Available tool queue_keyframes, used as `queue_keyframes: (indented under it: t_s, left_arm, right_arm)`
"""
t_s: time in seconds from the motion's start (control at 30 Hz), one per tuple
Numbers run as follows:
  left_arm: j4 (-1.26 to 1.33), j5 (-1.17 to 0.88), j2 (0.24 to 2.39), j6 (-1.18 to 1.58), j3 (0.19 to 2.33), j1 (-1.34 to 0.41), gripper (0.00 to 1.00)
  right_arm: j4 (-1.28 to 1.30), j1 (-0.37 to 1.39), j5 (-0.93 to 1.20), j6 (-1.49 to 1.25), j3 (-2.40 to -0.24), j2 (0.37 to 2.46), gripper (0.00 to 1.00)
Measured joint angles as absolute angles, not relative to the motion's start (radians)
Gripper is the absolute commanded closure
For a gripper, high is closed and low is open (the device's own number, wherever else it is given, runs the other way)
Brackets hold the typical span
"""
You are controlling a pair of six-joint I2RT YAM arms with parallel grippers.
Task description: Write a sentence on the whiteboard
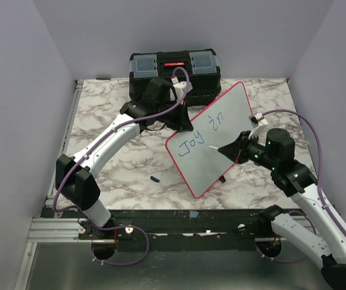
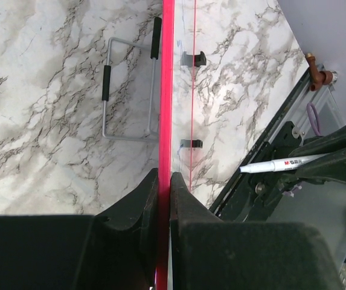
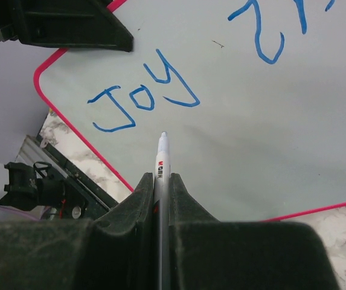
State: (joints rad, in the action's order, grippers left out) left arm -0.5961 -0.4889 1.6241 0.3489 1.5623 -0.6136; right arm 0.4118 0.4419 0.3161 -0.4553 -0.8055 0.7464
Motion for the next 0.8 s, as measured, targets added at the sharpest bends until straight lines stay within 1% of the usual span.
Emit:
queue_keyframes:
  t_s: [0.2, 0.3, 0.37, 0.43, 0.47, 0.57, 0.63, 0.8]
  left_arm:
    - [-0.559, -0.482, 1.603, 0.368, 1.516, -0.603, 1.0]
    - [-0.542, -0.483, 1.603, 0.373, 1.505, -0.596, 1.0]
    - [-0.535, -0.485, 1.605, 0.376, 1.501, -0.591, 1.0]
    - [-0.525, -0.491, 1.614, 0.376, 1.5, -0.585, 1.0]
    - [-0.52, -0.493, 1.619, 0.377, 1.5, -0.582, 1.0]
    - [-0.502, -0.509, 1.639, 0.378, 1.5, -0.567, 1.0]
    - [-0.493, -0.517, 1.652, 0.379, 1.5, -0.558, 1.0]
    - [-0.484, -0.526, 1.658, 0.378, 1.501, -0.553, 1.0]
  right_arm:
    - [0.408, 0.493, 0.309, -0.456, -0.793, 0.757, 0.99]
    - [0.404, 0.547, 0.267, -0.459, -0.793, 0.777, 0.99]
    - [0.405, 0.63, 0.198, -0.462, -0.794, 0.8, 0.99]
    - [0.409, 0.731, 0.079, -0.464, -0.8, 0.834, 0.99]
    - [0.41, 0.83, 0.037, -0.467, -0.804, 0.848, 0.99]
    - [0.415, 1.012, -0.114, -0.476, -0.82, 0.899, 0.99]
    - [0.415, 1.07, -0.185, -0.484, -0.822, 0.919, 0.99]
    - [0.412, 1.098, -0.311, -0.505, -0.822, 0.927, 0.99]
